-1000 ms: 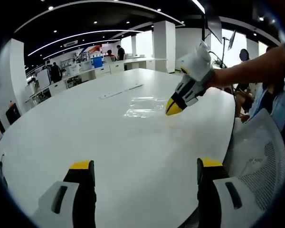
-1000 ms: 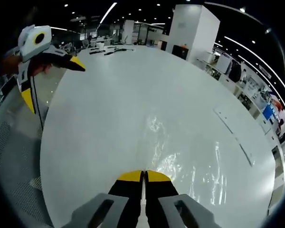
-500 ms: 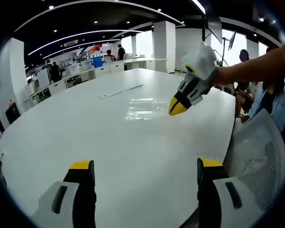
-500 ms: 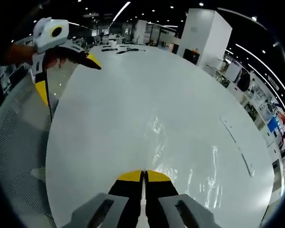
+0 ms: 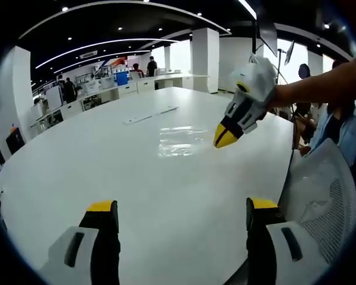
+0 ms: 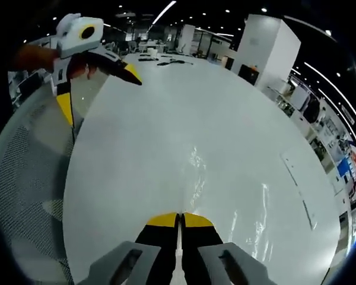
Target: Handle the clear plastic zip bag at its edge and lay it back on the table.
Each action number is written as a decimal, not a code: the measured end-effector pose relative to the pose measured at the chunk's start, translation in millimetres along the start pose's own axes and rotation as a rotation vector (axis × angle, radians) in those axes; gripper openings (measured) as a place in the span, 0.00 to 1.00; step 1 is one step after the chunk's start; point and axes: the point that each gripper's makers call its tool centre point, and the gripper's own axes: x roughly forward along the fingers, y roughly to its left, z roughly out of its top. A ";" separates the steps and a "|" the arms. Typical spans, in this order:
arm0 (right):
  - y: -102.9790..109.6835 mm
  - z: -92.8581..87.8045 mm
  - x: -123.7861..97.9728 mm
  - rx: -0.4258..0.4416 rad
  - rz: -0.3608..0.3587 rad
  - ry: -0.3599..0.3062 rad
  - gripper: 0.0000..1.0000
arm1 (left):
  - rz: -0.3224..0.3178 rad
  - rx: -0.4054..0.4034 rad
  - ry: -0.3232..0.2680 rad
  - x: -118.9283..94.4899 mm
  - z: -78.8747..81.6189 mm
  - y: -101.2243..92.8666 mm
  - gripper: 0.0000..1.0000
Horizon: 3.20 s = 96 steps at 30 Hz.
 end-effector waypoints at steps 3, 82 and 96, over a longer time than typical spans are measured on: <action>1.9 -0.7 -0.9 -0.038 0.004 0.001 0.00 | -0.003 0.000 -0.001 0.0 0.1 -0.5 0.88; 66.5 14.9 -44.7 -0.366 0.168 -0.044 0.00 | -0.209 0.407 0.081 31.9 3.7 -48.3 0.38; 69.2 19.3 -47.9 -0.332 0.173 -0.080 0.00 | -0.273 0.495 0.113 36.6 -2.1 -53.9 0.14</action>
